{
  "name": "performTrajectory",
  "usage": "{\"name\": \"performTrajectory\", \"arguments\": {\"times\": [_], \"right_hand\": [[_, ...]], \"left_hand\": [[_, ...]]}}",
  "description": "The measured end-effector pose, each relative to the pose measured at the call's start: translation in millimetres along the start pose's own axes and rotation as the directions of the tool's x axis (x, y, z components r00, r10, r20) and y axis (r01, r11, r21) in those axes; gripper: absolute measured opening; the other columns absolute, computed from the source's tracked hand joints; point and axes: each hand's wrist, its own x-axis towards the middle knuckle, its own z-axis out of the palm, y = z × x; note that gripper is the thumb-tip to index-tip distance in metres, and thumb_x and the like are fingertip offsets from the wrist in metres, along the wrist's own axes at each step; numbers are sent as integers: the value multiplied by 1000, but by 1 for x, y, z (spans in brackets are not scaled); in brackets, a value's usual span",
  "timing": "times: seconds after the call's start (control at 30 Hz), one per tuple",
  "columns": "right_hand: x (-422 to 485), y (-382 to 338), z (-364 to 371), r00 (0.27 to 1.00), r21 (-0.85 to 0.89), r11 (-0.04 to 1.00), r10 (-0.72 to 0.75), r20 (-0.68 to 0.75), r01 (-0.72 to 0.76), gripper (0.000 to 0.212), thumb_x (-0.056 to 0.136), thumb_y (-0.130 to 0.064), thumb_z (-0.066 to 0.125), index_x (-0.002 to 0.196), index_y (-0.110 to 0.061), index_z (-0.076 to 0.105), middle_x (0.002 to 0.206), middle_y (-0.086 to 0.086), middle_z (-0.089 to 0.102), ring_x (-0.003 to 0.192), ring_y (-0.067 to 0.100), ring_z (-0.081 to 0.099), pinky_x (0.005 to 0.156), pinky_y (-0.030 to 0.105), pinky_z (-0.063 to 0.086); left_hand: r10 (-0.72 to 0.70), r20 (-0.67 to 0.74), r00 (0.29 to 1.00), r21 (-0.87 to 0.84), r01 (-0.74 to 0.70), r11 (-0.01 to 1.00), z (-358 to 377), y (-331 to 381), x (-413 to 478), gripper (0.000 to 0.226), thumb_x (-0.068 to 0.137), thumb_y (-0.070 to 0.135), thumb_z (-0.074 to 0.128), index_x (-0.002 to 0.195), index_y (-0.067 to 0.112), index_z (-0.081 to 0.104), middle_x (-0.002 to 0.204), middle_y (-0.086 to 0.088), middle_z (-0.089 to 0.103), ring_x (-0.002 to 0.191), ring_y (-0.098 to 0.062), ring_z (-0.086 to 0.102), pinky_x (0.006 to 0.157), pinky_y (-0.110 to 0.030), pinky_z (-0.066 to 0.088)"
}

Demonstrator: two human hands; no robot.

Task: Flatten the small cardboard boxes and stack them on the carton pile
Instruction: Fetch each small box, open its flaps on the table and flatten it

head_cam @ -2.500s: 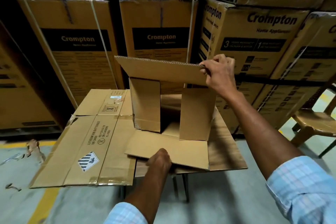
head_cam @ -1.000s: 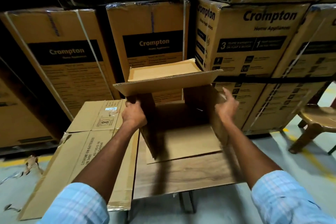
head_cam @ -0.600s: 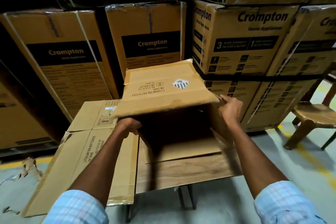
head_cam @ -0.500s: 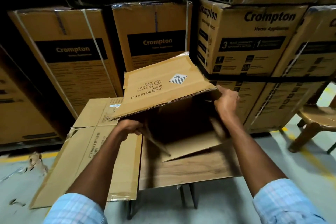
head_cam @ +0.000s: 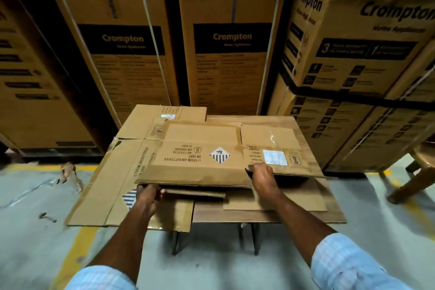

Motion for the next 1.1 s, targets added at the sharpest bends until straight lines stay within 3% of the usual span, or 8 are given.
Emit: {"name": "performTrajectory", "arguments": {"times": [0.23,0.43,0.53,0.67,0.8,0.87,0.97,1.1], "right_hand": [[-16,-20,19,990,6,994,107,92,-108,39,97,3,49,131,-10,64,123,11,67,113,26,63,98,33,49],[-41,14,81,860,241,963,-24,509,-116,117,79,-4,66,162,-29,-13,171,5,3,158,25,1,127,48,2],[-34,21,79,830,173,982,-33,557,-77,100,87,-15,60,163,-14,-4,171,9,-6,158,22,-6,127,45,-4],[-23,22,79,829,169,984,-53,557,-50,74,94,-24,50,162,-19,22,171,8,-6,158,23,-3,127,47,-1],[-32,33,84,889,324,926,27,458,-194,52,98,-28,51,149,-20,51,167,7,26,152,24,31,125,36,20],[-47,37,80,917,496,772,309,253,-398,27,97,-29,55,115,-19,73,135,9,66,111,26,65,102,33,48],[-64,40,80,627,645,321,710,320,-693,46,100,-43,53,98,0,69,98,19,72,75,27,57,69,33,45],[-71,30,96,495,548,-419,238,836,-724,81,94,-66,55,123,10,55,101,25,65,88,36,64,84,42,53]], "left_hand": [[53,-66,996,-94,-59,994,8,9,-10,37,100,10,38,133,22,53,88,-12,68,41,-16,55,39,-20,39],[-153,-113,982,-263,119,957,23,-21,-13,40,108,29,27,122,2,53,84,-24,59,37,-20,43,40,-26,46],[-173,-35,984,-371,148,917,48,-17,-34,48,111,42,26,103,10,61,79,-15,56,53,-24,55,54,-34,55],[-232,-54,971,-420,189,887,68,-3,-42,66,110,54,20,153,11,44,148,-19,51,128,-44,55,90,-51,47],[-234,-110,966,-454,161,876,63,-9,-21,74,102,69,19,142,17,53,137,-11,64,113,-36,63,73,-39,54],[-229,-93,969,-436,167,884,56,-11,-18,57,103,61,39,128,12,54,123,-11,66,108,-35,65,81,-48,59],[-306,91,948,-302,319,898,52,-24,-19,26,99,34,66,106,10,60,113,-15,64,113,-34,64,87,-48,59],[-297,231,927,-216,346,913,69,-28,-31,12,101,16,65,106,5,64,123,-22,59,102,-32,63,56,-32,59]]}}
